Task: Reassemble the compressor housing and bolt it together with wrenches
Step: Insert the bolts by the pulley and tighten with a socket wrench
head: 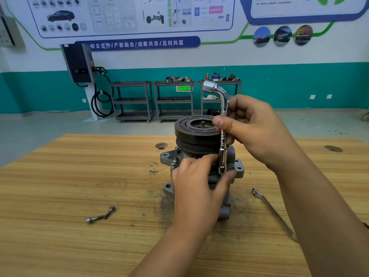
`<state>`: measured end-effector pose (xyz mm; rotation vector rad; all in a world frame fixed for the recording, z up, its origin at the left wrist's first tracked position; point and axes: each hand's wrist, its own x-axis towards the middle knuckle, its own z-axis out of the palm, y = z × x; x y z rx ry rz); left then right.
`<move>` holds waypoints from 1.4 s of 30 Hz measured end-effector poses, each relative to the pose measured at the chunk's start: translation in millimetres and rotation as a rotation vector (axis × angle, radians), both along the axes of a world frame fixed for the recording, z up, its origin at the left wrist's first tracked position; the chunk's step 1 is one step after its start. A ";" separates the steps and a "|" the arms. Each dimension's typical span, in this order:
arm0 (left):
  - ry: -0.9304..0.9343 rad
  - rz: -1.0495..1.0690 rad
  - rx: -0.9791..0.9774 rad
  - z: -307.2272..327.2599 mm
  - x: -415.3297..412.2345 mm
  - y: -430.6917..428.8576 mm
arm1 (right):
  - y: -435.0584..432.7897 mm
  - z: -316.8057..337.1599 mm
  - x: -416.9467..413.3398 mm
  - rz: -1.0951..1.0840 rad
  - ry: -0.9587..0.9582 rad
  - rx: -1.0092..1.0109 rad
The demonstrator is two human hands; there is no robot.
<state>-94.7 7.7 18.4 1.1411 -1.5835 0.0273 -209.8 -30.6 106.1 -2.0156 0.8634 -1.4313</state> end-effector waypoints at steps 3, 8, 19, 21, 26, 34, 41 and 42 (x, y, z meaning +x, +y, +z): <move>0.080 -0.019 -0.011 -2.3 1.0 -0.4 | 0.6 0.4 1.0 -0.044 0.019 -0.038; 0.192 -0.085 0.105 -4.5 1.1 0.4 | 2.2 0.7 0.2 -0.085 0.058 -0.055; 0.053 -0.089 0.010 -4.0 4.9 0.1 | 2.8 4.1 -10.0 0.127 0.027 0.060; 0.040 -0.079 -0.002 -2.9 4.1 -0.6 | 0.9 2.5 -7.8 0.060 0.001 0.045; 0.056 -0.049 -0.008 -1.6 1.5 -0.8 | 0.0 -0.8 0.0 -0.019 0.020 0.006; 0.169 -0.124 0.063 -7.0 4.9 -1.2 | 8.3 6.9 -15.0 0.220 0.157 0.105; 0.091 -0.085 -0.028 -6.2 4.9 -1.4 | 5.0 6.0 -13.4 0.154 0.087 0.080; 0.069 -0.078 -0.035 -6.0 4.3 -1.7 | 4.8 5.7 -13.3 0.133 0.095 0.068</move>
